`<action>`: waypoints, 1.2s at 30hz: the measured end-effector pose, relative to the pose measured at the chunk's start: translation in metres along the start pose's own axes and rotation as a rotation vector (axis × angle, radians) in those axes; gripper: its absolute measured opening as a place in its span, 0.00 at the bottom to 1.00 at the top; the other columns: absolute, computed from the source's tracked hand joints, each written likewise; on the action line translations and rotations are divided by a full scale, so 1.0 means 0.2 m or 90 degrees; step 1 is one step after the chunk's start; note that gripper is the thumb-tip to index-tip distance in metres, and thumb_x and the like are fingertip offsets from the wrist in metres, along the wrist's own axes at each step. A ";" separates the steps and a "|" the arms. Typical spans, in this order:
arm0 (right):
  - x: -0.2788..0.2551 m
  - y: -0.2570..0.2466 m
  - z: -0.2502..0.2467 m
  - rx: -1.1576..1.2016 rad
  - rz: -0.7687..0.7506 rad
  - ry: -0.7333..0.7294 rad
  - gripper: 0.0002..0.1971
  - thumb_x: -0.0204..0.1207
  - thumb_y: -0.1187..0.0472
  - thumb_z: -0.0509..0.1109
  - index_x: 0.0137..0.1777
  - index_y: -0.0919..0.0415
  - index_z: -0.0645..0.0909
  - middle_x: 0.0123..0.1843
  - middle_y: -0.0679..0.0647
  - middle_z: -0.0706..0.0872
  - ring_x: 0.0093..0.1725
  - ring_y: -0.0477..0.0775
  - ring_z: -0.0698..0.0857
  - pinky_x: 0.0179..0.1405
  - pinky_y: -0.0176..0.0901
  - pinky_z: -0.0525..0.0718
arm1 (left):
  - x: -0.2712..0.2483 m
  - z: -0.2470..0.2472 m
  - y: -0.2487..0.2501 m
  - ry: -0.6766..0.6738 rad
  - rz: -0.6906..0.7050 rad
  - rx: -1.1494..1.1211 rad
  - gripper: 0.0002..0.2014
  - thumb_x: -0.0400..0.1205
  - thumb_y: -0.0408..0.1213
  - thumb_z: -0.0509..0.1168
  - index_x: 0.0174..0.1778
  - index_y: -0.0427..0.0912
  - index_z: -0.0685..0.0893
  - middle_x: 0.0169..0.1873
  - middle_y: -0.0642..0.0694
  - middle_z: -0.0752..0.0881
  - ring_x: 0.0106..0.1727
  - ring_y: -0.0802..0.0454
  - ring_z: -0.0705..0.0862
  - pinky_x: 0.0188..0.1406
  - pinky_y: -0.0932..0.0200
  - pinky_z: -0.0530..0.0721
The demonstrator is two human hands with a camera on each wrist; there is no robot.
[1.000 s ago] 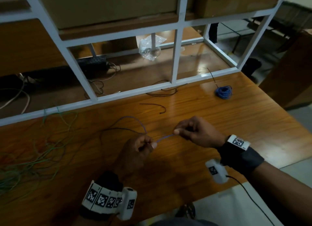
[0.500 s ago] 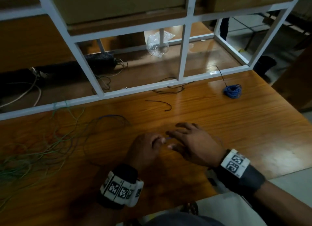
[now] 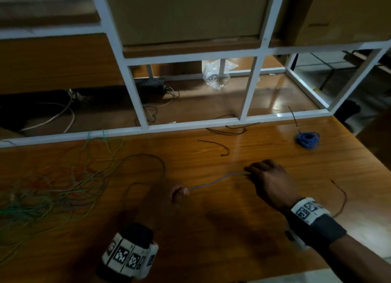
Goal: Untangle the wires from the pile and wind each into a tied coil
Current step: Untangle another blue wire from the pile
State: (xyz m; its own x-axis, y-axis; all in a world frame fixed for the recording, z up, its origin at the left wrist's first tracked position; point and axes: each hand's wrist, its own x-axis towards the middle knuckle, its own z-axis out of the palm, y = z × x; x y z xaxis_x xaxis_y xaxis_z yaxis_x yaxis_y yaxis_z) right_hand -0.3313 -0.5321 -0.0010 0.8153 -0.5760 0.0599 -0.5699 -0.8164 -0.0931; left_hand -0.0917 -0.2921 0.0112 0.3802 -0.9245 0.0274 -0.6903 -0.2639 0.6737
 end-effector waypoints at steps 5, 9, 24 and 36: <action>-0.02 -0.42 -0.05 -0.025 -0.149 0.054 0.27 0.80 0.48 0.69 0.78 0.54 0.78 0.76 0.51 0.83 0.76 0.61 0.79 0.63 0.60 0.86 | 0.07 0.11 0.11 0.042 0.028 0.079 0.31 0.82 0.63 0.44 0.43 0.47 0.87 0.39 0.47 0.87 0.39 0.47 0.83 0.36 0.49 0.79; 0.04 -0.57 0.02 0.131 -0.218 0.095 0.22 0.74 0.59 0.60 0.66 0.52 0.85 0.55 0.48 0.92 0.57 0.56 0.87 0.51 0.51 0.84 | 0.09 0.07 0.18 0.048 0.005 0.030 0.22 0.84 0.56 0.51 0.46 0.49 0.87 0.40 0.54 0.88 0.41 0.55 0.84 0.39 0.53 0.81; 0.03 -0.37 0.00 -0.022 -0.102 0.022 0.35 0.74 0.42 0.77 0.80 0.52 0.76 0.76 0.53 0.82 0.74 0.65 0.77 0.64 0.65 0.83 | -0.19 -0.24 -0.11 0.013 -0.068 0.077 0.25 0.83 0.59 0.53 0.55 0.47 0.90 0.39 0.54 0.86 0.43 0.64 0.83 0.35 0.72 0.71; 0.16 -0.46 -0.06 0.097 -0.253 0.179 0.21 0.65 0.70 0.81 0.56 0.49 0.91 0.52 0.39 0.93 0.64 0.64 0.82 0.57 0.65 0.79 | -0.13 -0.38 -0.20 0.023 -0.017 0.050 0.19 0.84 0.57 0.60 0.51 0.49 0.90 0.41 0.53 0.90 0.44 0.63 0.83 0.40 0.67 0.76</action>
State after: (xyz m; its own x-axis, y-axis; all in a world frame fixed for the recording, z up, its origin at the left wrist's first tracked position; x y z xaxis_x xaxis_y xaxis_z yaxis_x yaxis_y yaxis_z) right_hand -0.2538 -0.4750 0.0218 0.8953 -0.2279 0.3827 -0.1828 -0.9715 -0.1508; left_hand -0.0278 -0.2366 0.0391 0.4197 -0.9069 0.0374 -0.7251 -0.3102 0.6148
